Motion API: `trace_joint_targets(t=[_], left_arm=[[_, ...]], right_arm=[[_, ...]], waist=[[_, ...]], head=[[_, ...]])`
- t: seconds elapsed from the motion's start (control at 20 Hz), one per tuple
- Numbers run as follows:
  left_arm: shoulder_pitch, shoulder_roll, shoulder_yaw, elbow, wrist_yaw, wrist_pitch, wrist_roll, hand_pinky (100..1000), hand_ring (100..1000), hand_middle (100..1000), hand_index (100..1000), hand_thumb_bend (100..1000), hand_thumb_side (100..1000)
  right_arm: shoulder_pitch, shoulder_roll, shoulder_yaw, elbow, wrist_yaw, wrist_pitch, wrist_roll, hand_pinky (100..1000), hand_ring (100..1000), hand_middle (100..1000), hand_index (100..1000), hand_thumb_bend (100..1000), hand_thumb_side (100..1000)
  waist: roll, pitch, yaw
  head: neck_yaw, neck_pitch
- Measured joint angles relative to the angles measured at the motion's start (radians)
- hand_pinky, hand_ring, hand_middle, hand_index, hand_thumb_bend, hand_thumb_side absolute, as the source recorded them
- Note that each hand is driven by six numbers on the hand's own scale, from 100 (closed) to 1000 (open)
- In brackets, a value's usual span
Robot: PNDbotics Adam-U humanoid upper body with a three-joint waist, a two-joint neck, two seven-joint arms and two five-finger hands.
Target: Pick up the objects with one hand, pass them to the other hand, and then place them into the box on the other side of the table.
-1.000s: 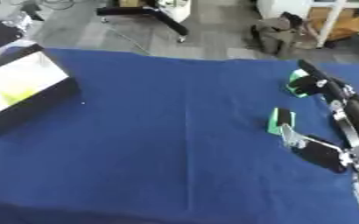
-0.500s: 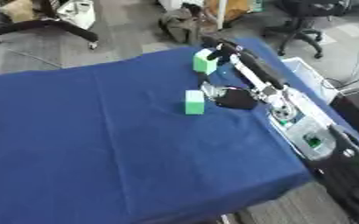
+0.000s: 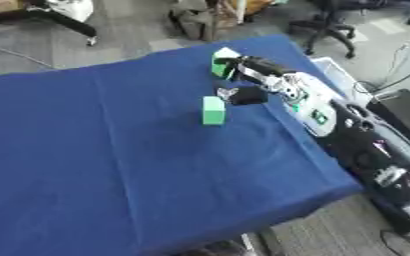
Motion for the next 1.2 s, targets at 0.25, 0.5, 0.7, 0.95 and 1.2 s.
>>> trace_joint_targets(t=[0.25,0.5,0.7,0.95,1.2], left_arm=[[0.01,-0.012,-0.017,0.005,-0.012,0.004,-0.02,938,644,586,861,288,814],[0.029,-0.012,-0.019,0.019,-0.028,0.003,-0.022,939,641,583,861,284,830],[0.03,-0.012,-0.019,0.025,-0.035,0.002,-0.022,939,640,583,862,286,833],[0.03,-0.012,-0.025,0.025,-0.036,0.0,-0.028,939,639,582,862,284,834],[0.026,-0.012,-0.03,0.025,-0.037,0.001,-0.037,939,638,581,862,283,839]], right_arm=[[-0.033,0.013,0.001,0.122,0.185,-0.013,0.031,760,585,439,1000,222,935],[-0.034,0.023,0.004,0.168,0.283,-0.041,0.063,772,590,422,1000,349,850],[-0.035,0.027,0.009,0.177,0.331,-0.065,0.087,774,596,423,1000,351,829],[-0.044,0.035,0.009,0.184,0.347,-0.073,0.095,771,597,418,1000,335,831],[-0.047,0.044,0.008,0.215,0.353,-0.072,0.095,769,598,424,977,312,841]], waist=[[-0.008,0.008,0.021],[-0.012,0.009,0.03],[-0.016,0.012,0.038],[-0.019,0.016,0.052],[-0.026,0.025,0.072]], head=[[-0.026,0.0],[-0.039,0.0],[-0.046,0.0],[-0.062,0.0],[-0.078,0.0]])
